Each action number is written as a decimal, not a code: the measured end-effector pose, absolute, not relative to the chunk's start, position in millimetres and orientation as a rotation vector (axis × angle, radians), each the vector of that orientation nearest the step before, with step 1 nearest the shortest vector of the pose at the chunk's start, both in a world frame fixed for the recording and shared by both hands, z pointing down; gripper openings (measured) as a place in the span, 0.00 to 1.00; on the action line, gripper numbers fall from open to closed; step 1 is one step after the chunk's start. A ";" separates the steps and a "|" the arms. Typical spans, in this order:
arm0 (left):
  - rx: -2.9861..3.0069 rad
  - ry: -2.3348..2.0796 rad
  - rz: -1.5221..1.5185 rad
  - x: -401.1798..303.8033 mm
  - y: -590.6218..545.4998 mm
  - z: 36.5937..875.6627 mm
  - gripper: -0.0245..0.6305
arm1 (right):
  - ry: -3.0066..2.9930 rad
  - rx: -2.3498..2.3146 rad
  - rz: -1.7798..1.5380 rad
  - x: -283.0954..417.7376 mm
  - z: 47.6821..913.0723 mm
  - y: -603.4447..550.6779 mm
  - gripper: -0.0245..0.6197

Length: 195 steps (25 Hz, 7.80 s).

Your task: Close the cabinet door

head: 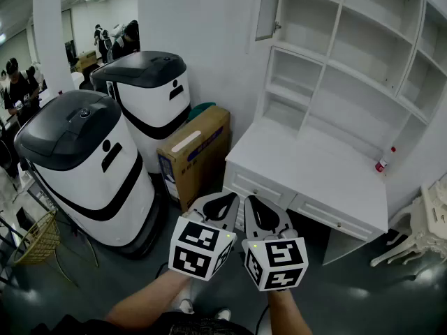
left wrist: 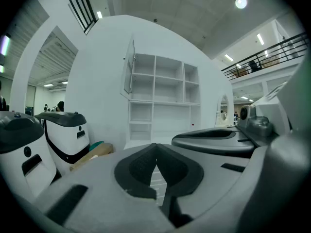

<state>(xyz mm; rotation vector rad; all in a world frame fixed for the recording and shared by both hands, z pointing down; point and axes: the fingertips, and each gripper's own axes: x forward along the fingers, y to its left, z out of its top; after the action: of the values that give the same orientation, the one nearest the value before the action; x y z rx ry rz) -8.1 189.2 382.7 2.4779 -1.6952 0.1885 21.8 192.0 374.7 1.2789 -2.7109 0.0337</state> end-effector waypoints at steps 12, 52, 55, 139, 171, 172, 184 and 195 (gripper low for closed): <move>2.435 -1.751 0.196 16.9 172.4 386.1 0.06 | -2.743 1.202 0.059 46.8 378.6 176.6 0.07; 2.593 -1.555 0.127 -86.1 -50.9 336.3 0.06 | -2.676 1.385 -0.031 -55.1 325.3 -42.2 0.07; 2.631 -1.517 0.115 -91.6 -69.0 324.8 0.06 | -2.670 1.423 -0.061 -63.6 310.9 -62.0 0.07; 2.791 -1.368 -0.059 -56.3 -253.0 242.6 0.06 | -2.643 1.827 -0.262 -30.6 172.6 -263.7 0.20; 2.847 -1.326 -0.033 74.0 -303.8 235.2 0.06 | -2.789 1.740 -0.193 104.5 172.0 -302.6 0.16; 2.848 -1.330 -0.035 77.8 -305.5 233.7 0.06 | -2.796 1.730 -0.188 108.0 172.2 -304.7 0.16; 2.847 -1.377 -0.028 104.7 -320.9 229.7 0.06 | -2.839 1.685 -0.174 135.8 172.7 -326.7 0.17; 2.874 -1.268 -0.056 122.8 -350.6 227.3 0.06 | -2.865 1.726 -0.132 160.0 172.0 -351.0 0.20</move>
<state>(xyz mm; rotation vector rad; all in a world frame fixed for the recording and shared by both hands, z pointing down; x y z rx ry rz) 122.8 -350.6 227.3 2.8744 -1.2682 -0.0555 160.0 -351.0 172.0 1.7256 -2.8649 -0.1316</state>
